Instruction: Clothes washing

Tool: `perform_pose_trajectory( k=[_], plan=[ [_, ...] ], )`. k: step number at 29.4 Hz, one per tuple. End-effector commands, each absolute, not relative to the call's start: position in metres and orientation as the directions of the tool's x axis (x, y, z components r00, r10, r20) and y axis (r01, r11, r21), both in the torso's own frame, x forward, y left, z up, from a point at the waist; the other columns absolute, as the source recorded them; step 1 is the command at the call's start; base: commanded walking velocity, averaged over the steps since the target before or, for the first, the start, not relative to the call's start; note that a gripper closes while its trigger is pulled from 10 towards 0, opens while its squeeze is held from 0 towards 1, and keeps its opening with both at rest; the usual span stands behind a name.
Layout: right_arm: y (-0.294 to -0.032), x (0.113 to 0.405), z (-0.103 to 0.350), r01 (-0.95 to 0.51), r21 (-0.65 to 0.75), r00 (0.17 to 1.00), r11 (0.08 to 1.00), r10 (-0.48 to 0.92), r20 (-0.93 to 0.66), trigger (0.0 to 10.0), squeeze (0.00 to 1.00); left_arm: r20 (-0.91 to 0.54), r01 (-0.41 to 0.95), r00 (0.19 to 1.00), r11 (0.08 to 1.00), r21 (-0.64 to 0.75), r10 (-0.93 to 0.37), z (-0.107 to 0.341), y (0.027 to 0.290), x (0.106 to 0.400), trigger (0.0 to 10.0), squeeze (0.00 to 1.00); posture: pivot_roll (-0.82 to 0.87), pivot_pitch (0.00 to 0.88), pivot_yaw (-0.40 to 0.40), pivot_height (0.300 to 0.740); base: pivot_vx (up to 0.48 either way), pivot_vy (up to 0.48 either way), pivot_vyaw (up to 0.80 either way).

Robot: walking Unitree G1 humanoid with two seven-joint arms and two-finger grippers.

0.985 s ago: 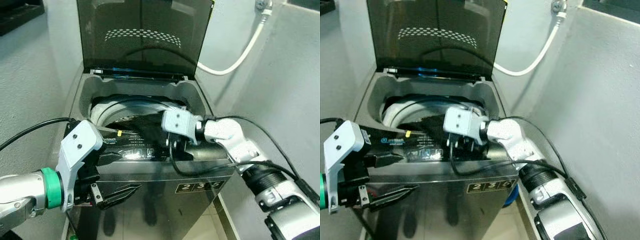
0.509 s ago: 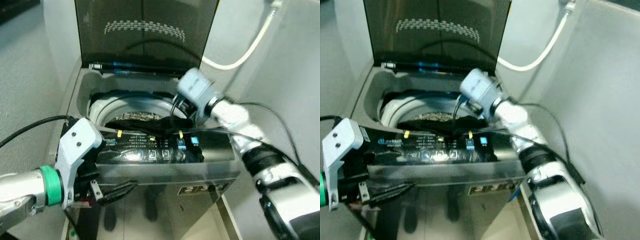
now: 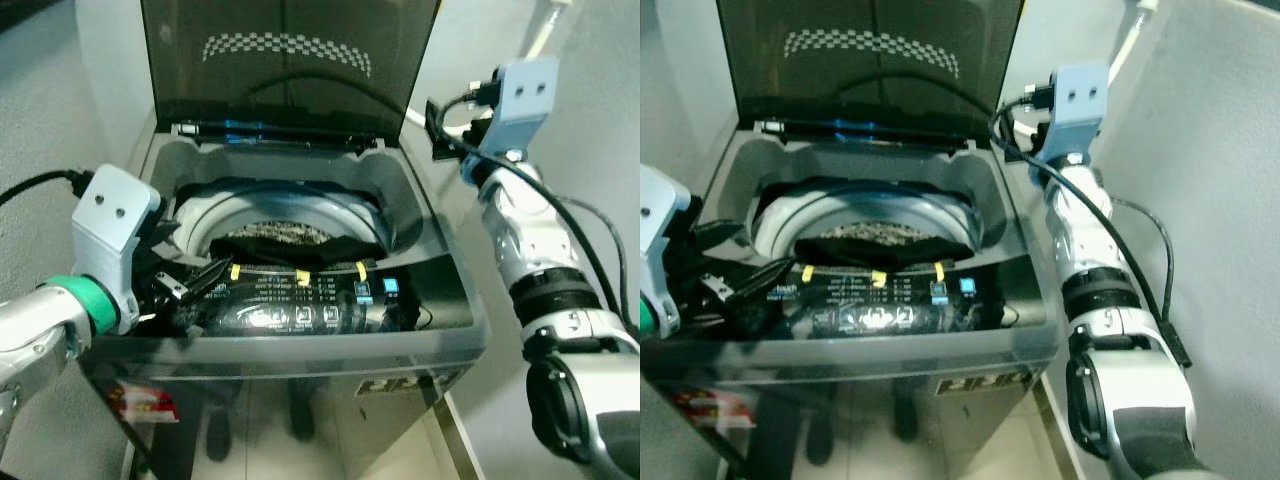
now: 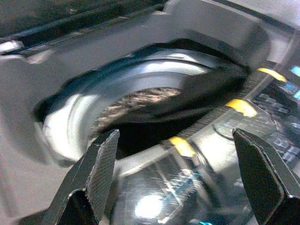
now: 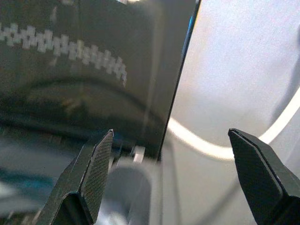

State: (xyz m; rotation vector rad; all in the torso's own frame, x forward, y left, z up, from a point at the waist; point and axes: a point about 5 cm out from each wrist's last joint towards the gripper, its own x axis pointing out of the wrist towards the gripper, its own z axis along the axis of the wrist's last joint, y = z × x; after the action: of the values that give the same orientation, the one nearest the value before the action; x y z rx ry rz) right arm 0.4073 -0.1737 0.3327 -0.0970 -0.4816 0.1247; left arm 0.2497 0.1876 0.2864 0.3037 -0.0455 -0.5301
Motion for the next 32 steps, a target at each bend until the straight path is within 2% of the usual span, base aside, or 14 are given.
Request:
perform_pose_trajectory(
  k=[1,4,6,9,11,12,13,14,15,16,17,19,24,32],
  plan=[
    [-0.174,0.405,0.324,-0.118,-0.087,0.880,0.989,0.145,0.452,10.0,0.00,-0.053,0.662,0.734,0.696,0.279,-0.677,0.279,0.159,0.236,10.0,0.00,0.07,0.090,-0.054,0.740,0.000,0.000,0.00],
    [-0.174,0.404,0.322,-0.120,-0.070,0.878,0.990,0.138,0.458,10.0,0.00,-0.038,0.710,0.683,0.650,0.268,-0.730,0.280,0.150,0.231,10.0,0.00,0.07,0.091,-0.054,0.740,0.000,0.000,0.00],
    [-0.175,0.403,0.304,-0.101,-0.018,0.899,0.995,0.099,0.427,10.0,0.00,0.024,0.795,0.562,0.548,0.260,-0.827,0.282,0.123,0.227,10.0,0.00,0.07,0.093,-0.056,0.740,0.000,0.000,0.00],
    [-0.176,0.402,0.293,-0.054,-0.010,0.910,0.999,0.053,0.412,10.0,0.00,0.036,0.812,0.531,0.520,0.264,-0.847,0.281,0.109,0.233,10.0,0.00,0.07,0.094,-0.042,0.740,0.000,0.000,0.00],
    [-0.177,0.401,0.286,-0.009,-0.006,0.918,1.000,0.011,0.396,10.0,0.00,0.050,0.798,0.549,0.541,0.266,-0.834,0.280,0.101,0.242,10.0,0.00,0.06,0.094,-0.026,0.740,0.000,0.000,0.00],
    [-0.177,0.398,0.284,0.036,-0.037,0.915,0.999,-0.019,0.402,10.0,0.00,0.056,0.726,0.644,0.633,0.268,-0.763,0.279,0.102,0.259,10.0,0.00,0.05,0.096,-0.012,0.740,0.000,0.000,0.00],
    [-0.177,0.398,0.284,0.036,-0.037,0.915,0.999,-0.019,0.402,10.0,0.00,0.056,0.726,0.644,0.633,0.268,-0.763,0.279,0.102,0.259,10.0,0.00,0.05,0.096,-0.012,0.740,0.000,0.000,0.00],
    [-0.175,0.395,0.282,0.039,-0.043,0.913,0.998,-0.018,0.407,10.0,0.00,0.068,0.615,0.755,0.741,0.269,-0.652,0.278,0.113,0.277,10.0,0.00,0.05,0.096,-0.007,0.740,0.000,0.000,0.00],
    [-0.175,0.395,0.282,0.039,-0.043,0.913,0.998,-0.018,0.407,10.0,0.00,0.068,0.615,0.755,0.741,0.269,-0.652,0.278,0.113,0.277,10.0,0.00,0.05,0.096,-0.007,0.740,0.000,0.000,0.00],
    [-0.173,0.391,0.278,0.012,-0.047,0.915,0.999,0.008,0.403,10.0,0.00,0.075,0.484,0.849,0.828,0.282,-0.522,0.278,0.129,0.292,10.0,0.00,0.05,0.095,-0.006,0.740,0.000,0.000,0.00],
    [-0.173,0.391,0.278,0.012,-0.047,0.915,0.999,0.008,0.403,10.0,0.00,0.075,0.484,0.849,0.828,0.282,-0.522,0.278,0.129,0.292,10.0,0.00,0.05,0.095,-0.006,0.740,0.000,0.000,0.00],
    [-0.170,0.386,0.270,-0.036,-0.027,0.921,0.999,0.044,0.387,10.0,0.00,0.089,0.321,0.930,0.906,0.275,-0.356,0.278,0.151,0.304,10.0,0.00,0.06,0.095,-0.009,0.740,0.000,0.000,0.00],
    [-0.168,0.381,0.261,-0.049,0.001,0.929,0.999,0.046,0.367,10.0,0.00,0.075,0.155,0.981,0.956,0.248,-0.178,0.273,0.180,0.312,10.0,0.00,0.08,0.098,-0.003,0.740,0.000,0.000,0.00],
    [-0.157,0.375,0.259,-0.052,0.013,0.929,0.999,0.043,0.367,10.0,0.00,0.133,0.213,0.959,0.948,0.238,-0.249,0.276,0.180,0.331,10.0,0.00,0.08,0.085,-0.002,0.740,0.000,0.000,0.00]
  ],
)
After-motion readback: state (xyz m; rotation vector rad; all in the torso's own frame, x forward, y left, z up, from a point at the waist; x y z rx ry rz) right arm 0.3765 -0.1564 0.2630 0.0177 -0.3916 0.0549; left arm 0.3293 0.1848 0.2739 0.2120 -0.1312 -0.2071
